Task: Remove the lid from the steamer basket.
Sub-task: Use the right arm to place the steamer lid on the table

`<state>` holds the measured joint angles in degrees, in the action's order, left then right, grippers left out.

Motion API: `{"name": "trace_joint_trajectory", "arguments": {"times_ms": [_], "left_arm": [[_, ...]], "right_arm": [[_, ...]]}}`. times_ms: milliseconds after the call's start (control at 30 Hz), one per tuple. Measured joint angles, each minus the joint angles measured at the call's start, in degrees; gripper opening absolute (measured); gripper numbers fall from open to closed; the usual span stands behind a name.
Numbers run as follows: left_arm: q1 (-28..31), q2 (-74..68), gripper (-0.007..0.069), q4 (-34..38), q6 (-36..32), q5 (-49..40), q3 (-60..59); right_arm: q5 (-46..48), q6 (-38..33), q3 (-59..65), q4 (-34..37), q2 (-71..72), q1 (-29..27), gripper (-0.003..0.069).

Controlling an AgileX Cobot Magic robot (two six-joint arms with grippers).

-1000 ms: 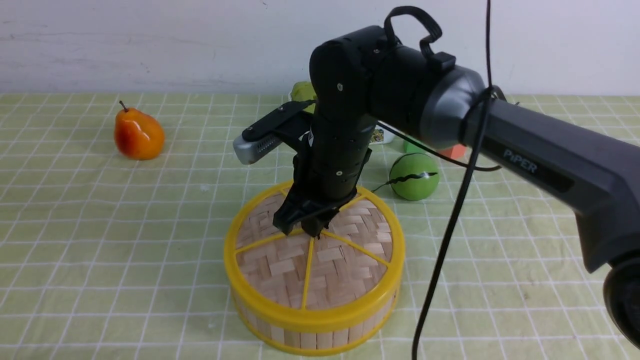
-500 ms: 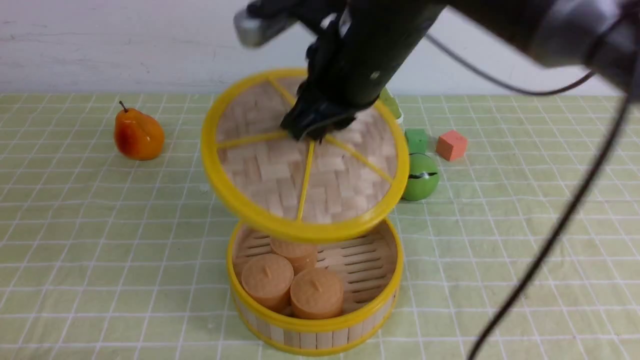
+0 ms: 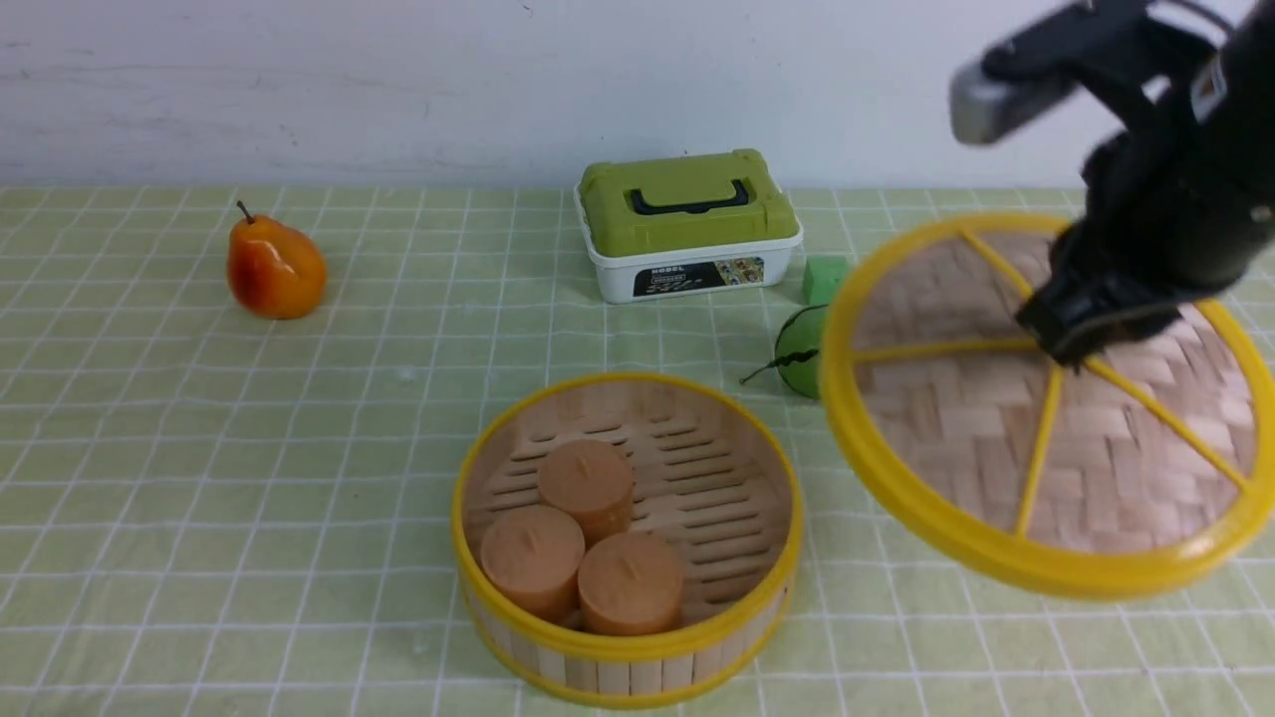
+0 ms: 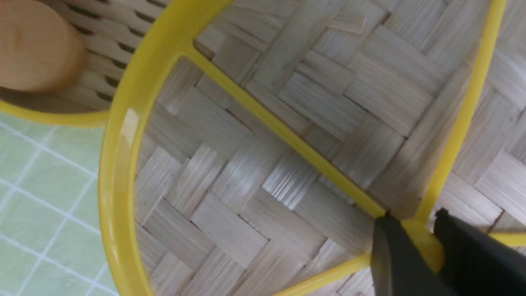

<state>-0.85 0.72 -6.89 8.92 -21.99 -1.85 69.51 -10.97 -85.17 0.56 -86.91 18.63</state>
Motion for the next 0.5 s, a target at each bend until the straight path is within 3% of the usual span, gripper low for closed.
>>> {"name": "trace_joint_trajectory", "arguments": {"times_ms": [167,500], "left_arm": [[0.0,0.0,0.0239,0.0,0.0,0.0,0.0],[0.0,0.0,0.0239,0.0,0.0,0.0,0.0]], "right_arm": [[-8.7,0.3,6.8,3.2,-3.7,-5.3,0.0083],[-15.7,0.3,7.8,4.4,-16.5,-6.6,0.0083]]}}
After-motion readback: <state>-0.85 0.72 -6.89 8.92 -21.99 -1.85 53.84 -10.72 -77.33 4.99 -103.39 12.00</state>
